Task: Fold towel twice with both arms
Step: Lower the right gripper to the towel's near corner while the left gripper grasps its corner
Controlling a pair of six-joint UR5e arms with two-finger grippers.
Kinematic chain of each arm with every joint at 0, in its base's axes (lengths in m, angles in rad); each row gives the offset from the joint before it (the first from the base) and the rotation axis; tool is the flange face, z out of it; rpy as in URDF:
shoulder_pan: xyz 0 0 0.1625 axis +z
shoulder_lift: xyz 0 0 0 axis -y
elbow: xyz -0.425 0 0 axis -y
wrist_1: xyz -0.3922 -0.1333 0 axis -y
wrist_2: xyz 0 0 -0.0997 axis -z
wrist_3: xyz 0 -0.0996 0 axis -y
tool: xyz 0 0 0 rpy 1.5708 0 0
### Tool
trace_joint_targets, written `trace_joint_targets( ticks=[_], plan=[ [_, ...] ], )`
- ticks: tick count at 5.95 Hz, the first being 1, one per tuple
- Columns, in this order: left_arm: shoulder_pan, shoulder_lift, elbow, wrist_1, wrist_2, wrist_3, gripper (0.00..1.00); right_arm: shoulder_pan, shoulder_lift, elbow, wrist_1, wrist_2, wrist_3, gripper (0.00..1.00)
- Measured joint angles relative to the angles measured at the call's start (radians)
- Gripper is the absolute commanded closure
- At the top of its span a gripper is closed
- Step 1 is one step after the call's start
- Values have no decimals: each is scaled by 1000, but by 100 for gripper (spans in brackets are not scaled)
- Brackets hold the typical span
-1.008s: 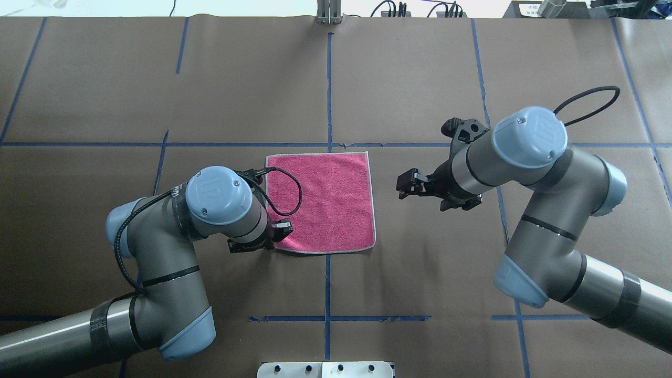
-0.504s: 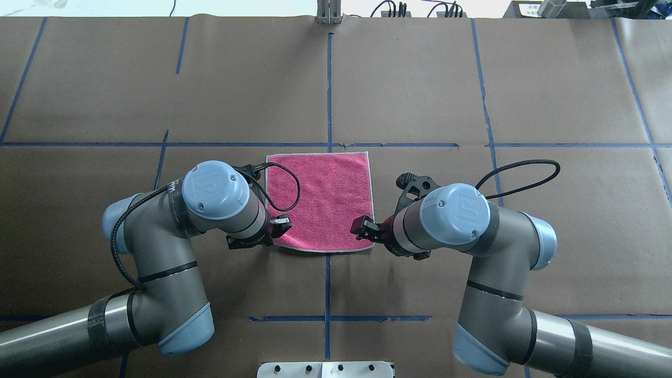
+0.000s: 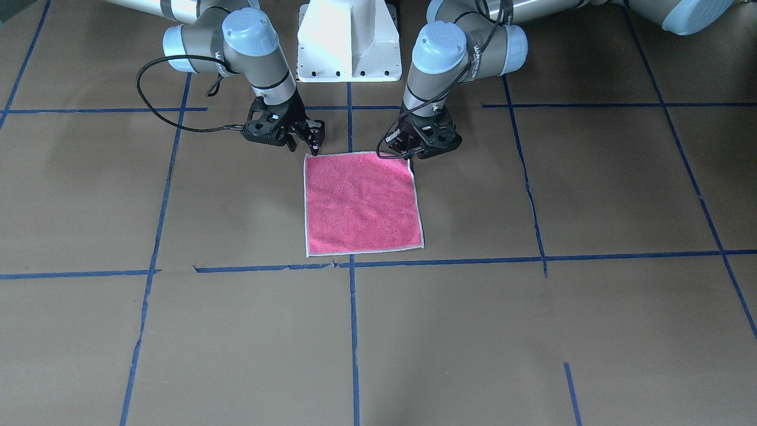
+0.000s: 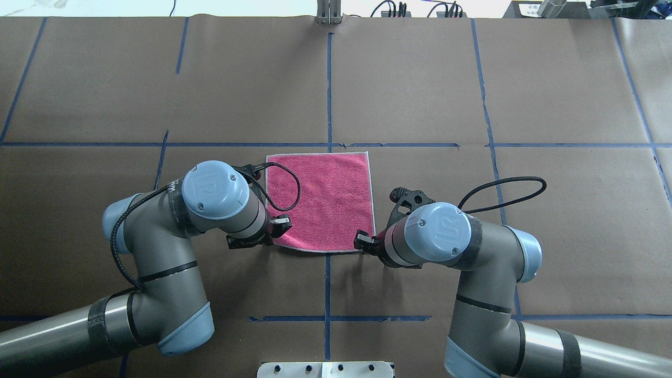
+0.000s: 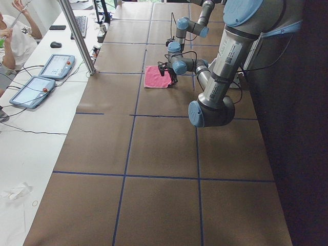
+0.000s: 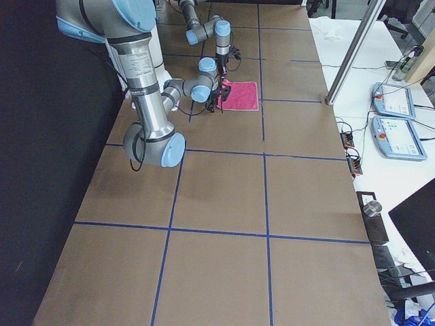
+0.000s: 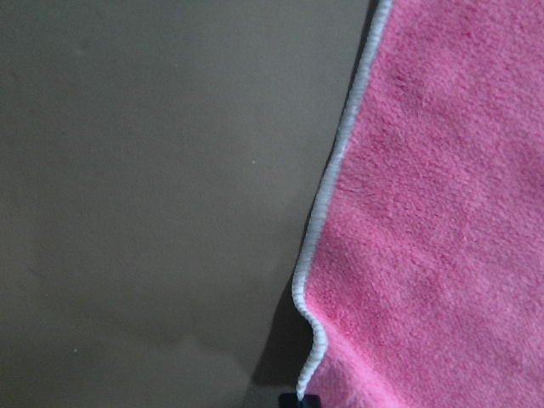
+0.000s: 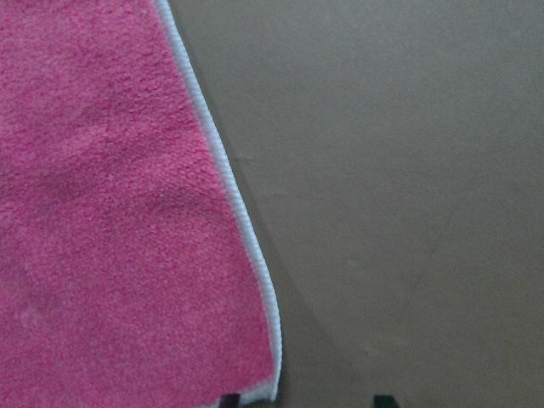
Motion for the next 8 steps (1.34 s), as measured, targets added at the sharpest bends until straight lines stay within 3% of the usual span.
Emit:
trace_joint_targets(
  ticks=[6,7,8],
  plan=[
    [0,5,0,-1,1,1,100,5,13,-7,-1,-14,-7,51],
    [0,5,0,0,1,2,100,5,14,-13,0,-16,-8,64],
    [0,5,1,0,1,2,100,4,18,-21,1,-17,-8,89]
  ],
)
